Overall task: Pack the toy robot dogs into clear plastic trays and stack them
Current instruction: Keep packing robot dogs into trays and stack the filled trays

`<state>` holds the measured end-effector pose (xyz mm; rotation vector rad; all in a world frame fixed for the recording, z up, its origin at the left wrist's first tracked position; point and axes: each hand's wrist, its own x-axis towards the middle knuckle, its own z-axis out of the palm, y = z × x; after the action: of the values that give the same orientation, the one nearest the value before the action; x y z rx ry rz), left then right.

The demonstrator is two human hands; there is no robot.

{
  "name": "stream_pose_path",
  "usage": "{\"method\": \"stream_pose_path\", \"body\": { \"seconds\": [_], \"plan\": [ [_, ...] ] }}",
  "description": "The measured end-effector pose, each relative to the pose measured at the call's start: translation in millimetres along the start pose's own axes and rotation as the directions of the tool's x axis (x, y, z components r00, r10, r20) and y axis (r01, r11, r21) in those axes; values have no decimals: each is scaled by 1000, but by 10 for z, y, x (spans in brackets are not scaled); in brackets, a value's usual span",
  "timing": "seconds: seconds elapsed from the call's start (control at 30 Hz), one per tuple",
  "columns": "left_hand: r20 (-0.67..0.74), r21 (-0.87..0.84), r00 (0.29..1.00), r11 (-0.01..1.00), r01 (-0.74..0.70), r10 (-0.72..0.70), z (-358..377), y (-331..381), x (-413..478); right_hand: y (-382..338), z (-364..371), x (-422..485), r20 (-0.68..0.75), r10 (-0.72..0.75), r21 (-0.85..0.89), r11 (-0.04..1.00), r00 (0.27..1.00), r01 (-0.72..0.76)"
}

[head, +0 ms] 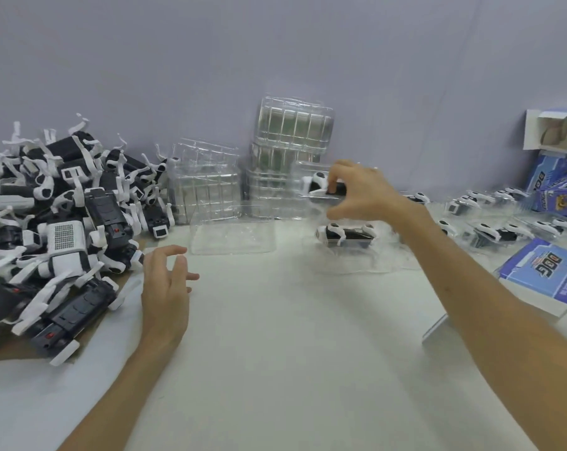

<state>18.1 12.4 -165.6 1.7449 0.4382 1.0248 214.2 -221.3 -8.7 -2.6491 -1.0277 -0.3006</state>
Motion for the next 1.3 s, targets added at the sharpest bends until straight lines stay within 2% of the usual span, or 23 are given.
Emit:
{"method": "stream_pose_path", "body": {
  "seconds": [0.13,0.3,0.53,0.63,0.87,1.13,1.3],
  "plan": [
    [21,23,1000,1000,-11,11,1,-1,-9,365,250,66,185,180,-228,964,966,-136],
    [11,17,1000,1000,-1,1,-6,7,-17,416,388,31,68,298,-315,912,952,-263],
    [15,27,1000,1000,2,-2,-12,24,-30,172,489,-129,-96,313,-199,924,945,-326],
    [20,28,1000,1000,6,-7,-16,22,-32,133,500,-181,-149,310,-213,917,939,-337],
    [4,43,1000,999,12,-12,-22,15,-27,136,652,-319,-329,181,-220,939,927,-262],
    [3,50,1000,999,18,-18,-19,30,-33,315,691,-338,-308,290,-112,935,906,-337],
    [5,44,999,999,32,-33,-22,35,-37,359,561,-213,-280,367,28,927,887,-374]
  ]
}}
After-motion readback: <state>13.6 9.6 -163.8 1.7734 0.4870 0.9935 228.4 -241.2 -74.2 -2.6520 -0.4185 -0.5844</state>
